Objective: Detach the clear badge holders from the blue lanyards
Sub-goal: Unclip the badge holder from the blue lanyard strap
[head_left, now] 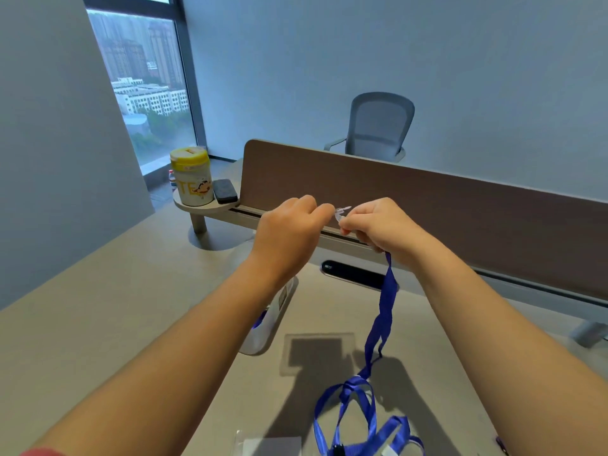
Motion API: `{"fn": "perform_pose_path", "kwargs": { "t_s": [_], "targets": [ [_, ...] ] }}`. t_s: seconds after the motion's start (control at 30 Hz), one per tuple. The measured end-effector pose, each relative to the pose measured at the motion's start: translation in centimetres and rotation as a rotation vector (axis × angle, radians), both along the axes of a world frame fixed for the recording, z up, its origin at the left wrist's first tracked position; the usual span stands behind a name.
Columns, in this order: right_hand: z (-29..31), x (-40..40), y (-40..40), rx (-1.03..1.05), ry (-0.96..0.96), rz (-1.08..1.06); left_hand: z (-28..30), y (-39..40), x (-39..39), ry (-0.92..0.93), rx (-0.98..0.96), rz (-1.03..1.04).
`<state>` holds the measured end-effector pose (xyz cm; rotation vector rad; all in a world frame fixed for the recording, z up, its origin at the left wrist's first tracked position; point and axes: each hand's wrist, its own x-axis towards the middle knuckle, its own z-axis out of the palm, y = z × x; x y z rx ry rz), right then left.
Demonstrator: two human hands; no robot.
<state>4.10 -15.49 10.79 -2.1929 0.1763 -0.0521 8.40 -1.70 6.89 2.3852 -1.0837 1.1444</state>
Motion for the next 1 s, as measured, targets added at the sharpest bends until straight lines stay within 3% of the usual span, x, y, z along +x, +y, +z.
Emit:
{"fn": "perform_pose_path", "kwargs": {
  "t_s": [0.1,0.17,0.3,0.4,0.7,0.83,1.0],
  "targets": [
    [-0.5,-0.2,0.3,-0.219,0.063,0.055,-0.3,0.1,-0.3,0.075,-0.008,-0.034],
    [-1.7,0.1,0.6,-0.448,0.047,0.049,0.0,0.1,-0.8,0.234,-0.116,-0.051],
    [-3.7,-0.3,0.1,-0.713,-0.212,-0.111,-1.4,0.2,-0.3,0.59,-0.324,0.018],
    [-5.5,-0.8,-1.1,-0.703,-0.276,-0.132,-4.2,0.5,-0.4,0.726,-0.298,0.087],
    [-18.0,-4.5,-4.9,-0.669,0.331,0.002,-14.5,-1.0,-3.2,1.023,-0.085,0.118],
    [-22.8,-6.1,-6.1,-0.668,0.459,0.06,-17.2,-2.4,-4.1,1.051,0.025,0.112],
    [-26.4,-6.6,-7.1,-0.682,0.473,0.109,-18.6,-3.7,-4.4,1.035,0.083,0.132]
  ]
}}
